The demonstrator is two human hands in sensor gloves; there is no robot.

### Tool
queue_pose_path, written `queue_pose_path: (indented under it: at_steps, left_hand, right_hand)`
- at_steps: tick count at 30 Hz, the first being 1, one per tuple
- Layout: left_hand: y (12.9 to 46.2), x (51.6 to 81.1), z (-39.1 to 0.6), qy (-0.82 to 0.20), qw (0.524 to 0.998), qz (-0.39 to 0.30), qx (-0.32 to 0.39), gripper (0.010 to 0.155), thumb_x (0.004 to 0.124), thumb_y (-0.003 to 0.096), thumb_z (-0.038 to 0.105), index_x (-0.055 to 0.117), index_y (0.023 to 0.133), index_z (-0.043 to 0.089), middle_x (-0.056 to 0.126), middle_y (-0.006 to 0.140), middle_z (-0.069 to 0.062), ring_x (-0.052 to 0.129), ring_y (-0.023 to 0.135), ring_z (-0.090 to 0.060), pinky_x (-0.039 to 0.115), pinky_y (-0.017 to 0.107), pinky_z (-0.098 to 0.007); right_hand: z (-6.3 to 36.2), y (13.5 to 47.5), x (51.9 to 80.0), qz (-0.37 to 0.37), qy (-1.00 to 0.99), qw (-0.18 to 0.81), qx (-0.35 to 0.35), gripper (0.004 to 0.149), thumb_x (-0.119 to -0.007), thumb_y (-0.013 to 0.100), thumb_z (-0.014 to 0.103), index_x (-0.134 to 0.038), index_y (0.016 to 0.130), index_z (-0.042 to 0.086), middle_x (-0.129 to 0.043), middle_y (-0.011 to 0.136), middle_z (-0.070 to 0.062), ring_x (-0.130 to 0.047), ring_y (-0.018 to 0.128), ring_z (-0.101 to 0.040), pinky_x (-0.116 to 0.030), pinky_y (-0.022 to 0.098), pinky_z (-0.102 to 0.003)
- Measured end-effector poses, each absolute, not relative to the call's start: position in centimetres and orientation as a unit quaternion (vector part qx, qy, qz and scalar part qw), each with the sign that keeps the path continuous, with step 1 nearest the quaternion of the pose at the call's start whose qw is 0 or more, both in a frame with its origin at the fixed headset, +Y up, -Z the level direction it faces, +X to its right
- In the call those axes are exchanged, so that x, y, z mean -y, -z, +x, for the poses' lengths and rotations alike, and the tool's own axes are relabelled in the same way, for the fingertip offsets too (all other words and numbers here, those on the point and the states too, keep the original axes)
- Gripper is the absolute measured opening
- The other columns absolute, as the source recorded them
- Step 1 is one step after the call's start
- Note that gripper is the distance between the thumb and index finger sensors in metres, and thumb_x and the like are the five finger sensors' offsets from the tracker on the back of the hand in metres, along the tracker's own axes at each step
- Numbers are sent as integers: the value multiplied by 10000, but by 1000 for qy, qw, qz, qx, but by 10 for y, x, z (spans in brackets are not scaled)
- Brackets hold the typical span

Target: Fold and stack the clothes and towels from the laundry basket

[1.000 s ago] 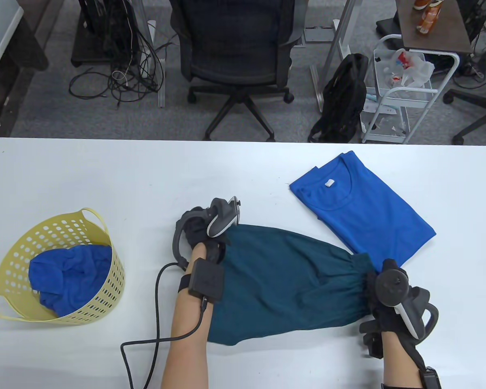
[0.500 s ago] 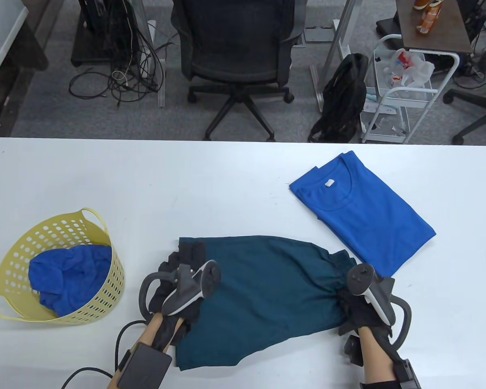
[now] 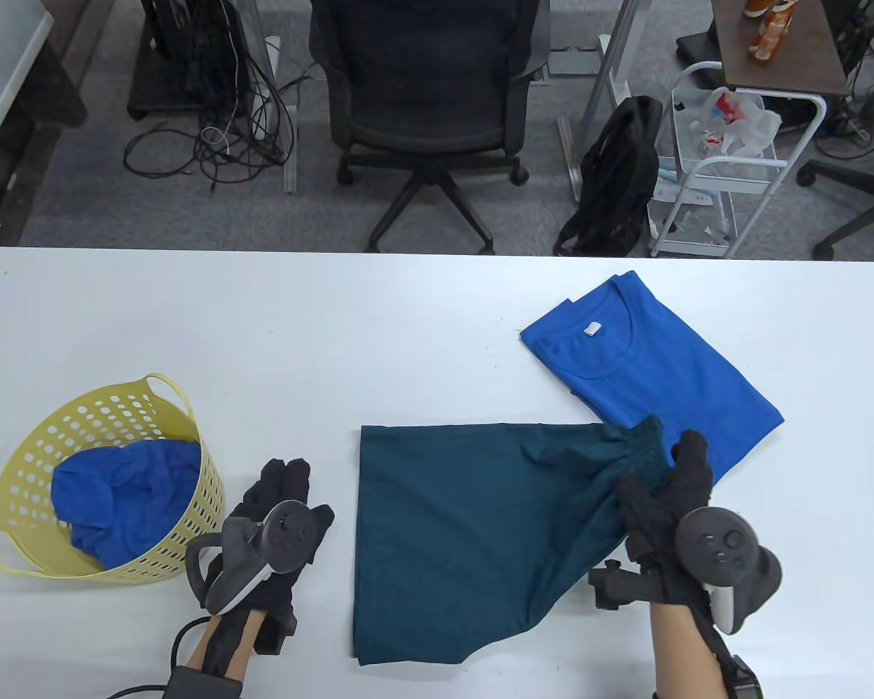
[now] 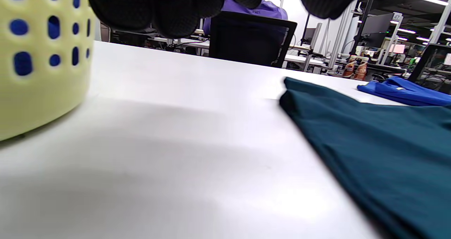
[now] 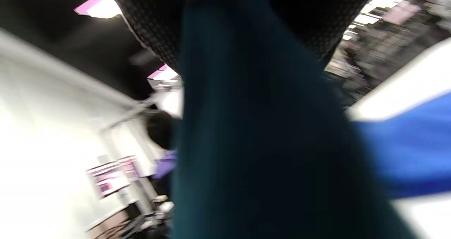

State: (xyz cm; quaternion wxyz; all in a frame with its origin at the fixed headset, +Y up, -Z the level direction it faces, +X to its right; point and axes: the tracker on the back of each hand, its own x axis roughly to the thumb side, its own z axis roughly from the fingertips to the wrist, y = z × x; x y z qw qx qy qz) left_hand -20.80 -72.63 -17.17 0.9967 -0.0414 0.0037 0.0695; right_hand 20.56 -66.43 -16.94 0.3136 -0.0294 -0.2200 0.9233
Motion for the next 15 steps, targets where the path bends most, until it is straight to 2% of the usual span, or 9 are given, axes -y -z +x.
queue_pose_path:
  at_steps: [3,5,6,7,8,9,10,13,15]
  left_hand:
    - [172,731,-212,-62,997,-47,-6,809,680,588,573,423,1222,141,506,1245,-271,734,1040,-456,707,706,-608]
    - [171,735,-215,-59,997,-53,-6,810,680,588,573,421,1223,142,502,1246,-272,731,1043,-456,707,708,-607]
    - [171,736,-217,-59,997,-55,-7,811,680,587,574,420,1223,143,501,1246,-272,731,1044,-455,708,708,-605]
    - [172,737,-219,-61,996,-57,-8,812,679,587,572,416,1224,142,501,1246,-273,729,1046,-453,707,711,-604]
    - [172,739,-221,-66,996,-61,-10,809,677,588,569,415,1224,141,496,1246,-275,729,1046,-454,707,711,-603]
    - [173,740,-222,-72,995,-67,-10,805,673,592,565,411,1224,141,490,1246,-280,728,1046,-454,706,712,-601]
    - [173,741,-223,-76,995,-70,-10,800,671,594,560,412,1223,140,490,1245,-281,730,1044,-454,705,713,-601]
    - [176,744,-216,-110,989,-93,13,794,678,595,555,422,1223,142,500,1245,-282,733,1044,-458,708,710,-605]
    - [188,746,-205,-162,978,-130,37,827,713,578,559,420,1231,143,480,1258,-288,710,1060,-479,696,715,-625]
  right_hand:
    - [128,154,658,114,-930,267,225,896,-865,546,203,-280,1129,-146,-433,1064,-441,-766,830,-415,-856,598,-459]
    - [84,146,674,243,-923,248,164,908,-844,556,240,-254,1138,-129,-399,1095,-433,-733,886,-452,-806,635,-525]
    - [67,145,685,322,-909,249,88,901,-827,565,297,-273,1152,-104,-396,1116,-423,-702,931,-486,-757,648,-587]
    - [61,146,692,356,-897,263,18,897,-779,592,372,-265,1165,-87,-331,1134,-438,-629,964,-555,-689,660,-651]
    - [64,150,696,356,-886,294,-40,866,-738,612,396,-262,1176,-57,-303,1143,-436,-586,971,-597,-651,659,-686]
    - [77,157,695,317,-892,319,-47,812,-703,634,389,-285,1182,-40,-329,1153,-414,-590,975,-593,-645,658,-695]
    - [89,162,694,287,-897,333,-39,751,-685,651,360,-327,1182,-32,-374,1155,-397,-608,973,-582,-642,652,-703]
    - [144,182,699,130,-930,344,11,644,-688,664,292,-459,1155,-56,-519,1115,-388,-696,914,-563,-667,625,-691]
    - [162,196,712,49,-938,340,-38,641,-690,674,303,-483,1149,-75,-544,1098,-404,-711,888,-573,-664,615,-696]
